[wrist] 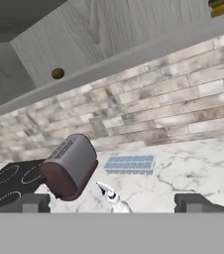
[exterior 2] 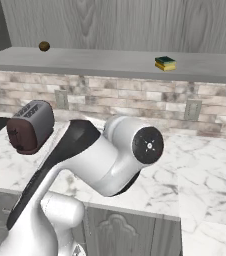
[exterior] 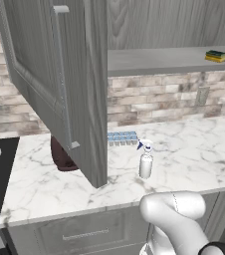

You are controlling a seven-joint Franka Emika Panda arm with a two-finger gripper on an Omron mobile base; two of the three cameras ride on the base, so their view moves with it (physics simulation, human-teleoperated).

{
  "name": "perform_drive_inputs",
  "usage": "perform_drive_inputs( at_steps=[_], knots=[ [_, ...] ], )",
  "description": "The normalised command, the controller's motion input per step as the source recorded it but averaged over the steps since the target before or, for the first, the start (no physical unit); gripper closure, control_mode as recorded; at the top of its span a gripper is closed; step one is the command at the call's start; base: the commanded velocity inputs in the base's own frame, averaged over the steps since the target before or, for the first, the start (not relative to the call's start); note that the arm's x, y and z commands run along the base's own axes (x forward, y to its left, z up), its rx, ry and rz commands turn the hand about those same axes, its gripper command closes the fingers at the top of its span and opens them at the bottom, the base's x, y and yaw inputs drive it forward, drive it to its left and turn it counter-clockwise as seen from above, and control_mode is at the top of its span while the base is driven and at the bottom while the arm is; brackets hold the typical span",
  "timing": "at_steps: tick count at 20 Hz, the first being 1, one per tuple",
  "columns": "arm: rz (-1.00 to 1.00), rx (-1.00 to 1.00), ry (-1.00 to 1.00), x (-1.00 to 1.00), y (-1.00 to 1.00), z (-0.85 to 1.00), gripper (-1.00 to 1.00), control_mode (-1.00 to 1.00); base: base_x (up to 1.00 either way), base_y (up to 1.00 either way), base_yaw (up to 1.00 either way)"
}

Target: Pick the spray and sponge from the cabinet and place them on the counter.

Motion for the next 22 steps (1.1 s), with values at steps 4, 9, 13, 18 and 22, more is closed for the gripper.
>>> perform_drive_inputs(
  at_steps=[4,9,13,18,22],
  knots=[
    [-0.1,0.0,0.07,-0.26,-0.27,0.31,-1.0,-1.0,0.0,0.0,0.0],
    [-0.12,0.0,0.1,-0.27,-0.32,0.37,-1.0,-1.0,0.0,0.0,0.0],
    [-0.11,0.0,0.06,-0.21,-0.19,0.36,-1.0,-1.0,0.0,0.0,0.0],
    [-0.04,-0.01,0.0,-0.14,0.0,0.38,-1.0,-1.0,0.0,0.0,0.0],
    [0.0,-0.02,-0.14,-0.03,0.07,0.38,-1.0,-1.0,0.0,0.0,0.0]
  ],
)
